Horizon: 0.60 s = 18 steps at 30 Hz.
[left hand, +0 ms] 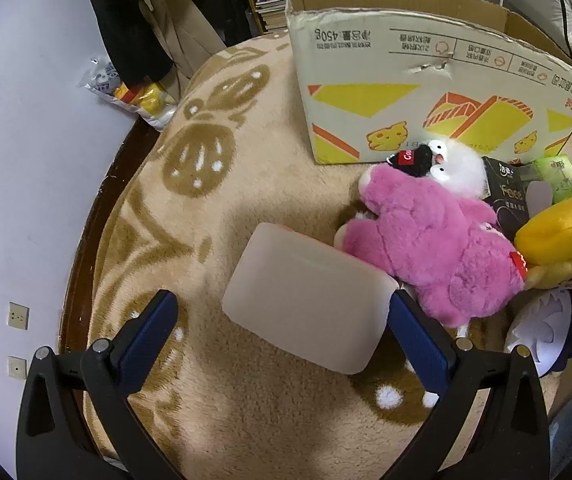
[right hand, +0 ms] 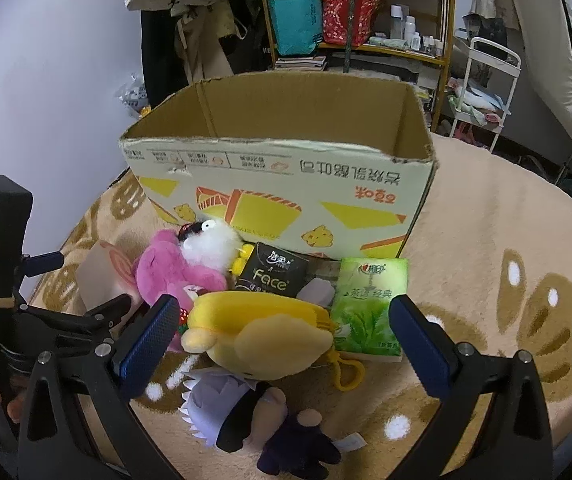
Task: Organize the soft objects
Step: 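Close the left gripper on the pink cushion while the right gripper grasps the yellow plush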
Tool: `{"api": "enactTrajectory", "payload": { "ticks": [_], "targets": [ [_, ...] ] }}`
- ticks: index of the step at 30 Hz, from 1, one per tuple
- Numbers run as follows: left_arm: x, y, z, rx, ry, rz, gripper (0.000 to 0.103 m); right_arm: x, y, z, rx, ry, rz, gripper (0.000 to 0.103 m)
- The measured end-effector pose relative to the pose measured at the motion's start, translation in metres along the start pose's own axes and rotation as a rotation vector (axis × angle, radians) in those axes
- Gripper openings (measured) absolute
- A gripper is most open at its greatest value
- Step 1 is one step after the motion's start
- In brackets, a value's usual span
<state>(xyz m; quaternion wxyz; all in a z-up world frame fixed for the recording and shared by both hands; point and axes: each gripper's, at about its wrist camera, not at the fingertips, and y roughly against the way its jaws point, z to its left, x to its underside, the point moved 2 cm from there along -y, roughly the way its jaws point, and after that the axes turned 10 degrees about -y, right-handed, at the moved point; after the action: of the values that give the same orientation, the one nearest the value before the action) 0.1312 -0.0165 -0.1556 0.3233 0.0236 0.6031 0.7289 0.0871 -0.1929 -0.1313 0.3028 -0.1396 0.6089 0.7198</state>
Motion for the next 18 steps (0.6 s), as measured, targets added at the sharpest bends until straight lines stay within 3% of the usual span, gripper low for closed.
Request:
{"api": "enactTrajectory", "payload": {
  "ticks": [9, 13, 16, 18],
  "targets": [
    [0.001, -0.010, -0.004, 0.032, -0.012, -0.007, 0.102, 0.002, -0.007, 0.004, -0.022, 0.006, 0.034, 0.103],
    [0.002, -0.012, -0.006, 0.075, -0.008, -0.003, 0.089, 0.003, -0.011, 0.003, -0.041, -0.006, 0.052, 0.096],
    [0.002, -0.013, -0.009, 0.111, -0.006, -0.005, 0.079, 0.005, -0.013, 0.003, -0.059, -0.009, 0.070, 0.084],
    [0.002, -0.011, -0.010, 0.114, -0.007, -0.011, 0.077, 0.006, -0.012, 0.003, -0.062, -0.008, 0.068, 0.083]
  ]
}}
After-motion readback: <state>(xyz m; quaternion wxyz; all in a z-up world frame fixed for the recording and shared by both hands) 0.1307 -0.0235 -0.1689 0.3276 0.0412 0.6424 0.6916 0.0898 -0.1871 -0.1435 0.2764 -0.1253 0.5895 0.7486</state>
